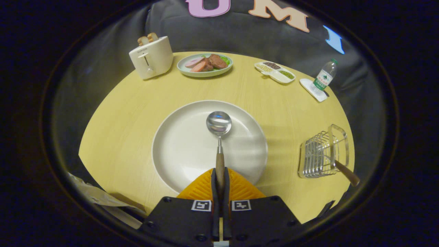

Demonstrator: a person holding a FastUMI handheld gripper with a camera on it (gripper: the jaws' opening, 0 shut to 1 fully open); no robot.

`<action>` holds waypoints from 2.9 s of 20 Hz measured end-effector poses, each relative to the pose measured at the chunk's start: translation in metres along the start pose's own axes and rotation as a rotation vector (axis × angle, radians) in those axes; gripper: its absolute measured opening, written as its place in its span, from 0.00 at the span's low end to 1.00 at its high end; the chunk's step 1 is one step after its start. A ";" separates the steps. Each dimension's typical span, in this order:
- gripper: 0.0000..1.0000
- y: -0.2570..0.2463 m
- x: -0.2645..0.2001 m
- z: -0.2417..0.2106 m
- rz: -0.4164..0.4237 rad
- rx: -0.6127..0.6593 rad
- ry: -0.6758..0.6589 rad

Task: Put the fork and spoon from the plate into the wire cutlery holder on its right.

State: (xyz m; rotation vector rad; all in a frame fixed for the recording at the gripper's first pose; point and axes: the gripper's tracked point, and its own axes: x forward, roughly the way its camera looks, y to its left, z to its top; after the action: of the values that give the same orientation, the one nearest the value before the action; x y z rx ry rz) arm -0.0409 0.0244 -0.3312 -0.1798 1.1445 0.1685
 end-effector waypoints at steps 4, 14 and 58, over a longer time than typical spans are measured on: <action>0.07 -0.020 -0.015 0.008 0.013 0.052 0.006; 0.08 -0.071 -0.051 0.015 0.016 0.116 0.012; 0.09 -0.231 -0.103 -0.020 -0.056 0.025 0.217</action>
State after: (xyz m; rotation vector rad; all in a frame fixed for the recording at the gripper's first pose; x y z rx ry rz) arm -0.0480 -0.2093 -0.2323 -0.2115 1.3556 0.0861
